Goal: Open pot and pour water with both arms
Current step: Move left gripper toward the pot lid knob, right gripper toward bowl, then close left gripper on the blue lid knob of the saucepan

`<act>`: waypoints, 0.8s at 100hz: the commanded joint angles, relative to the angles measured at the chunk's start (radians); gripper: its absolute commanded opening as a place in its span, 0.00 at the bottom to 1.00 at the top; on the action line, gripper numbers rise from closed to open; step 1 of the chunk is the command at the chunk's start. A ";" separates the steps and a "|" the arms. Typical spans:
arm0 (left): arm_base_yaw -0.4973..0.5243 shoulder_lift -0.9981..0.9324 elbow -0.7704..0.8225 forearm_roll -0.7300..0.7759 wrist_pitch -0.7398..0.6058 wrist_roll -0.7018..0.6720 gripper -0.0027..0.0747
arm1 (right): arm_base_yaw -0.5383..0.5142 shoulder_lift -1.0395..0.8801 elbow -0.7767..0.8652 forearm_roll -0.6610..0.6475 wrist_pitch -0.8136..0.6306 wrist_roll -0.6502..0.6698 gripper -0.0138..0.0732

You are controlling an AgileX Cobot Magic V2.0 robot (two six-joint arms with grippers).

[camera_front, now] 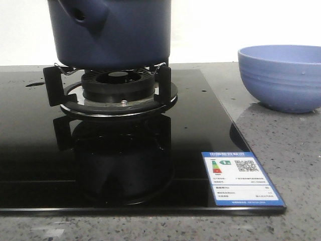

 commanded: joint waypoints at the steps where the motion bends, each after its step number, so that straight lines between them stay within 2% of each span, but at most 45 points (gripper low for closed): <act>1: -0.009 -0.026 0.034 -0.102 -0.104 -0.010 0.01 | 0.000 -0.018 0.024 0.061 -0.102 0.000 0.09; 20: -0.009 -0.026 0.034 -0.463 -0.144 -0.010 0.01 | 0.000 -0.018 0.024 0.353 -0.113 0.000 0.09; 31: -0.009 -0.026 0.022 -0.568 -0.146 -0.010 0.01 | 0.000 -0.018 0.012 0.420 -0.110 0.000 0.09; 47: -0.009 -0.020 -0.053 -0.548 -0.104 -0.002 0.01 | 0.000 -0.005 -0.088 0.387 -0.009 -0.021 0.09; 64: -0.009 0.075 -0.253 -0.336 0.096 0.005 0.01 | 0.000 0.121 -0.255 0.276 0.167 -0.029 0.10; 80: -0.009 0.239 -0.438 -0.339 0.246 0.219 0.01 | 0.000 0.331 -0.422 0.225 0.303 -0.125 0.10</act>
